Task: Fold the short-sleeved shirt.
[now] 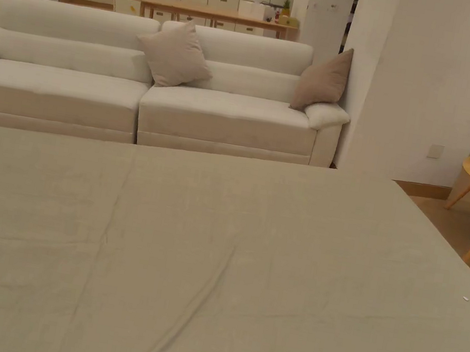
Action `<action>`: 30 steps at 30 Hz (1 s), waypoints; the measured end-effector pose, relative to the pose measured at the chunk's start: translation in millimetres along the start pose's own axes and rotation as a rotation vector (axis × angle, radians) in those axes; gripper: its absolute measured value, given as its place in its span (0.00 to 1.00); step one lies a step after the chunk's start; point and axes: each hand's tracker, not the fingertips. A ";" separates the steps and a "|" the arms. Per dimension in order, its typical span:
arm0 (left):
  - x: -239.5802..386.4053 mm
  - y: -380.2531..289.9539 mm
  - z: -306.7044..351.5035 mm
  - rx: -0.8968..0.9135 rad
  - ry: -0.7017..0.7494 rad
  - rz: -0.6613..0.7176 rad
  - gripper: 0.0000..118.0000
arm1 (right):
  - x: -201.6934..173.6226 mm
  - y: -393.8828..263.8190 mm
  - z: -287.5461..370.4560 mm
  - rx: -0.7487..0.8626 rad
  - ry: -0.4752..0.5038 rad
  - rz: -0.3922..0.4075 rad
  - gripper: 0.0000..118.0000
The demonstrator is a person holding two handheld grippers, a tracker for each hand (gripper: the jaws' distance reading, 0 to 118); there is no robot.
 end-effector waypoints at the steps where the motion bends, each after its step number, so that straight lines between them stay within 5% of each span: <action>1: 0.0 -0.3 6.0 0.012 -0.036 -0.002 0.51 | -0.1 -0.1 -0.1 0.000 -0.003 -0.002 0.00; 2: 2.3 -1.9 12.8 0.027 -0.067 -0.011 0.89 | -0.2 0.1 -0.5 -0.002 -0.003 -0.004 0.00; 3: 9.3 -6.2 28.1 0.068 -0.095 -0.030 1.00 | -0.6 0.6 -1.3 -0.005 -0.003 -0.008 0.00; 8: 17.9 -11.4 82.9 0.203 -0.029 -0.098 0.95 | -3.9 5.7 -3.5 -0.004 0.012 -0.016 0.00; 9: 15.5 -13.8 87.5 0.205 0.018 -0.082 0.92 | -4.9 6.7 -3.6 -0.004 0.017 -0.015 0.00; 10: 12.1 -17.0 92.2 0.254 0.031 -0.077 0.76 | -6.4 7.4 -3.0 -0.001 0.022 -0.013 0.00; 11: 13.1 -18.9 96.8 0.307 0.045 -0.067 0.15 | -7.9 8.0 -2.6 0.002 0.026 -0.010 0.00; 12: 13.9 -21.7 91.0 0.323 0.117 -0.085 0.00 | -9.2 8.6 -2.5 0.004 0.031 -0.009 0.00; 13: 17.7 -26.2 86.9 0.370 0.264 -0.091 0.00 | -10.0 9.0 -2.5 0.005 0.036 -0.010 0.00; 16: 18.5 -32.7 53.7 0.174 0.138 -0.063 0.00 | -11.9 10.0 -2.1 0.014 0.046 -0.018 0.00; 21: 35.4 -44.9 -13.4 0.031 0.187 -0.077 0.00 | -8.4 15.0 5.2 0.037 0.047 -0.037 0.00; 30: 93.5 -51.0 -31.3 0.163 0.245 -0.113 0.00 | 8.7 11.1 19.9 0.046 0.028 -0.042 0.00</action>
